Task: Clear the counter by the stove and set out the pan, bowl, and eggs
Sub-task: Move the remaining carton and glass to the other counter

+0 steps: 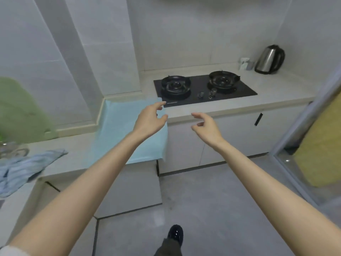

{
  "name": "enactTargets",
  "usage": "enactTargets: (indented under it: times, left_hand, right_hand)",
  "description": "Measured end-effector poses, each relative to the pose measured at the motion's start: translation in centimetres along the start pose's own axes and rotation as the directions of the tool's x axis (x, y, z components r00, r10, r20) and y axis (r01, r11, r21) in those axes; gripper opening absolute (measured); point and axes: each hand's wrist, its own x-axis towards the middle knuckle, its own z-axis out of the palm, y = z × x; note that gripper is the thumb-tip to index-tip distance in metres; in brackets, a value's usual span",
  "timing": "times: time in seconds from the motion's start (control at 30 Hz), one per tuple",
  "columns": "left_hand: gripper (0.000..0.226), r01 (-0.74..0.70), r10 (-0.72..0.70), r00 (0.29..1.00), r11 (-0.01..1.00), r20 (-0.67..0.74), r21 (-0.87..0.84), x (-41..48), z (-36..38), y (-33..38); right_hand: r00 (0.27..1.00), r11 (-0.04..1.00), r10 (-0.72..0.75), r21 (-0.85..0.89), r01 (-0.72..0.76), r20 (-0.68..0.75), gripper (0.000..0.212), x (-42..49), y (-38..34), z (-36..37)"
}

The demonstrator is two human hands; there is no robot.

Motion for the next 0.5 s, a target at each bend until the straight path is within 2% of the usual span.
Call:
enactTargets:
  times: [0.3, 0.5]
  left_hand:
    - [0.050, -0.107, 0.120, 0.984, 0.989, 0.134, -0.102, 19.8, 7.2, 4.2]
    - [0.051, -0.162, 0.190, 0.957, 0.977, 0.218, -0.140, 28.9, 12.9, 8.3]
  right_hand:
    - [0.974, 0.992, 0.115, -0.020, -0.122, -0.195, 0.045, 14.9, 4.0, -8.1]
    - [0.952, 0.987, 0.156, 0.012, -0.158, -0.263, 0.045, 21.7, 7.3, -14.0]
